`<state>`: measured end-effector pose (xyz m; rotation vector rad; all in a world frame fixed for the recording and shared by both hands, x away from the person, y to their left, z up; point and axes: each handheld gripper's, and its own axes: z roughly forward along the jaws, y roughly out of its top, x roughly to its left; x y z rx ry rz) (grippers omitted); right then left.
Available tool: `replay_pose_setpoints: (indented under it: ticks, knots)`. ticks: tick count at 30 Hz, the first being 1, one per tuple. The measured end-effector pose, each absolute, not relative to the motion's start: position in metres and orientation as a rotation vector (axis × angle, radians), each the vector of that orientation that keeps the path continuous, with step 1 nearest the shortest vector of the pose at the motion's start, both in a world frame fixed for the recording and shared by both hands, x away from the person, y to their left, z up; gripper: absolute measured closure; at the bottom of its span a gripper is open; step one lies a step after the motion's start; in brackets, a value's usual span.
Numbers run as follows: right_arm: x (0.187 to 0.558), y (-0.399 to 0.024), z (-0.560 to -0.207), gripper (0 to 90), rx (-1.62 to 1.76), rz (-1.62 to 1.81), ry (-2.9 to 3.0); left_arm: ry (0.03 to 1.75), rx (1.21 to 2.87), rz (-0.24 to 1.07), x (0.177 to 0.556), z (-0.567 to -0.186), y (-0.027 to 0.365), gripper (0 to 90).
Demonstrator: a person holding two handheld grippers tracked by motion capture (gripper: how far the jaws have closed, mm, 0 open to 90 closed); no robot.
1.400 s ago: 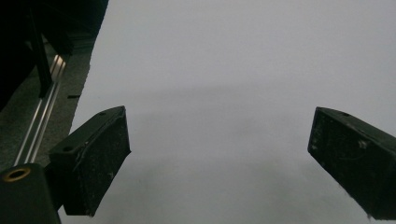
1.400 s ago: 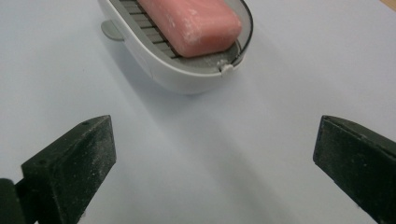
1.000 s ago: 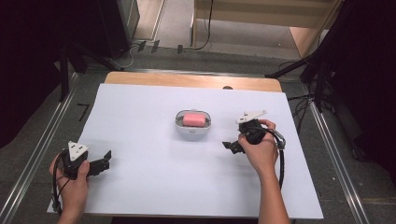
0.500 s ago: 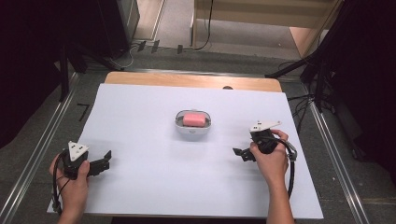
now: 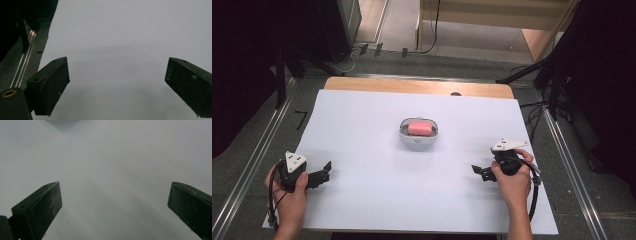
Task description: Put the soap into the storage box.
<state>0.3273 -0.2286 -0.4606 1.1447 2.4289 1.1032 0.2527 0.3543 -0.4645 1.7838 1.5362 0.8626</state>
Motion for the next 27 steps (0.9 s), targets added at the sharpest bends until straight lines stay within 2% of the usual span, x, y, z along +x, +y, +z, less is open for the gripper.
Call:
replay_pose_setpoints:
  ticks: [27]
  knots:
    - [0.286, -0.28, -0.475, 0.0, 1.266, 1.172, 2.303, 1.533, 1.789, 0.866, 0.253, -0.465, 0.354, 6.0]
